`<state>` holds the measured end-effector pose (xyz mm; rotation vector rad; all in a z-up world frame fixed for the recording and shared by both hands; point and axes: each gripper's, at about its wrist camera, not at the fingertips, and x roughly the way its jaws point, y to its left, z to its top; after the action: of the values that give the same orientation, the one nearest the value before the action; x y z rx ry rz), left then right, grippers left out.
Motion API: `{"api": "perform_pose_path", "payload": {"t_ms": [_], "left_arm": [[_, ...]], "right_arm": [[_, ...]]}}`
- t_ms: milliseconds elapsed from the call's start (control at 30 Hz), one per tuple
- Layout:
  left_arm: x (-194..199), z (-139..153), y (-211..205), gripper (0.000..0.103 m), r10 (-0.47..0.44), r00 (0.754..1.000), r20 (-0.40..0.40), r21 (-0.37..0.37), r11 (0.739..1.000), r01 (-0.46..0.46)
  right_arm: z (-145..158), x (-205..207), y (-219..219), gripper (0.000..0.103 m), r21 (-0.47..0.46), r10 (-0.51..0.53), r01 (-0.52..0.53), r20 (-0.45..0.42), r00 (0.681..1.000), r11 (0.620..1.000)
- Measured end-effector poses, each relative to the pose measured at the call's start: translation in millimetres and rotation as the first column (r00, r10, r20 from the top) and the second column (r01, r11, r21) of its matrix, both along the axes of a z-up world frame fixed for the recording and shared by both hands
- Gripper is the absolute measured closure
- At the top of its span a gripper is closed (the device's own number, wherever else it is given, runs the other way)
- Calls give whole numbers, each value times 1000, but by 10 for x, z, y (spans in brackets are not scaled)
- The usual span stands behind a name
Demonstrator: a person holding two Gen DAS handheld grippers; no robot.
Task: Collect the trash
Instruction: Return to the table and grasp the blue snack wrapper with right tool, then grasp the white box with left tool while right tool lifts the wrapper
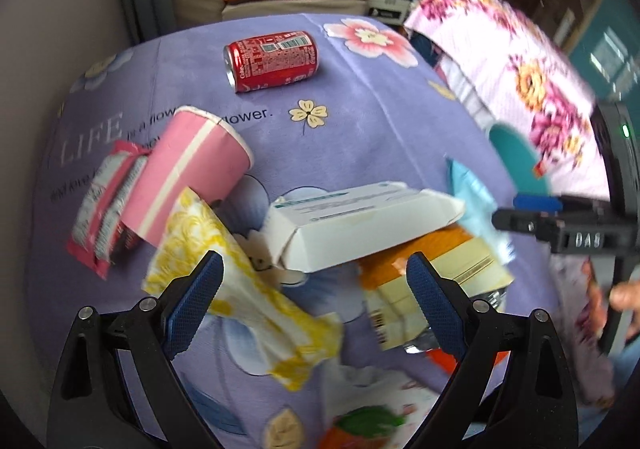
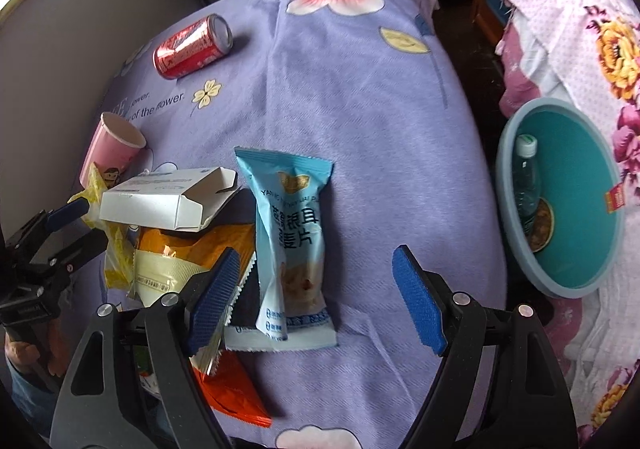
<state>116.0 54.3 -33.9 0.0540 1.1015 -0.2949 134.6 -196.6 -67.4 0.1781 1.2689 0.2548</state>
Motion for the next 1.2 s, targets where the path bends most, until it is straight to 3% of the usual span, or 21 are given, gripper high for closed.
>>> {"api": "perform_pose_path", "payload": {"t_ms": [167,200,267,300,467,600,733,833,900,1000,1067,1200], "left_arm": [[25,-52,-104,10,-139,990,8,115,984,137],[23,-68,-139,10,-178,984,10,148,974,174],[36,-95,-172,10,-228,974,14,191,956,221],[54,-108,-188,10,-250,968,11,200,949,243],[148,-138,-305,10,-329,944,6,217,922,320],[135,-203,-377,10,-408,913,-6,285,874,393],[118,-233,-360,14,-450,893,-4,314,847,428],[189,-252,-397,32,-457,890,-5,316,843,435],[252,-269,-451,52,-468,883,-14,315,836,448],[309,-300,-540,66,-496,868,-33,307,821,481],[338,-297,-581,70,-507,861,-42,268,824,499],[476,-231,-530,81,-430,902,-37,137,892,431]], "right_arm": [[-175,100,84,40,28,8,-7,-48,999,1000],[-219,112,98,47,23,9,-8,-58,998,1000],[-200,115,132,76,8,28,-28,-31,999,1000],[-210,121,136,83,17,32,-31,-39,999,999],[-166,161,111,86,23,13,-13,-17,1000,1000],[-98,200,74,86,18,-1,1,-1,1000,1000],[-71,236,-2,86,29,-19,19,2,1000,999],[-69,296,-34,86,36,-35,35,-3,999,999],[-70,322,-58,86,47,-46,46,-5,999,998],[-65,352,-79,86,58,-54,54,-4,999,997],[-63,367,-78,86,59,-55,55,1,998,997],[-39,395,-130,86,72,-73,71,22,997,995]]}}
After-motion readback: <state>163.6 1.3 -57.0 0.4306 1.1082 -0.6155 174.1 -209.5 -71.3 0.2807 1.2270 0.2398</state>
